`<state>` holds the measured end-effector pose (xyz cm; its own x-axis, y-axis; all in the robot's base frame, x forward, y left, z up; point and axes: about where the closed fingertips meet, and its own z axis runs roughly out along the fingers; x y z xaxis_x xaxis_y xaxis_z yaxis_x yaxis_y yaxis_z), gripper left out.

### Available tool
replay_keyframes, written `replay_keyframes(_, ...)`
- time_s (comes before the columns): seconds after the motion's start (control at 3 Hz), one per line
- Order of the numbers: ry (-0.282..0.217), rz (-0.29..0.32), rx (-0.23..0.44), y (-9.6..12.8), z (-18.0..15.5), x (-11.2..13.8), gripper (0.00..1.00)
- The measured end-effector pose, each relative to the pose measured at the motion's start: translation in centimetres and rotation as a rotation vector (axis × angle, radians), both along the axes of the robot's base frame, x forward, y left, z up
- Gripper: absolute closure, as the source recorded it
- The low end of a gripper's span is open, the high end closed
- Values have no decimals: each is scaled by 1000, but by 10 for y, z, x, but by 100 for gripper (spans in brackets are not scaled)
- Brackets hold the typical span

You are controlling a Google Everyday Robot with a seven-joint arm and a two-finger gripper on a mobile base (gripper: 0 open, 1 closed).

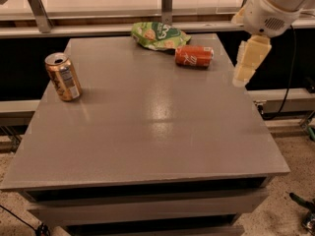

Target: Place coke can upright

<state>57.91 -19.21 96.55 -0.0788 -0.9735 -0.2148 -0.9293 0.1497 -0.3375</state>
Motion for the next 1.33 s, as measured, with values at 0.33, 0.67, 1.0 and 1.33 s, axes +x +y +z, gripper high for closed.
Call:
replay_keyframes(0.33, -34, 8, -17, 4, -5, 56, 0)
replay_keyframes(0.67, -38, 43, -31, 22, -13, 97, 0)
replay_keyframes(1.0, -22, 65, -32, 40, -32, 129, 0)
replay_keyframes(1.33, 3, 76, -24, 58, -50, 150, 0)
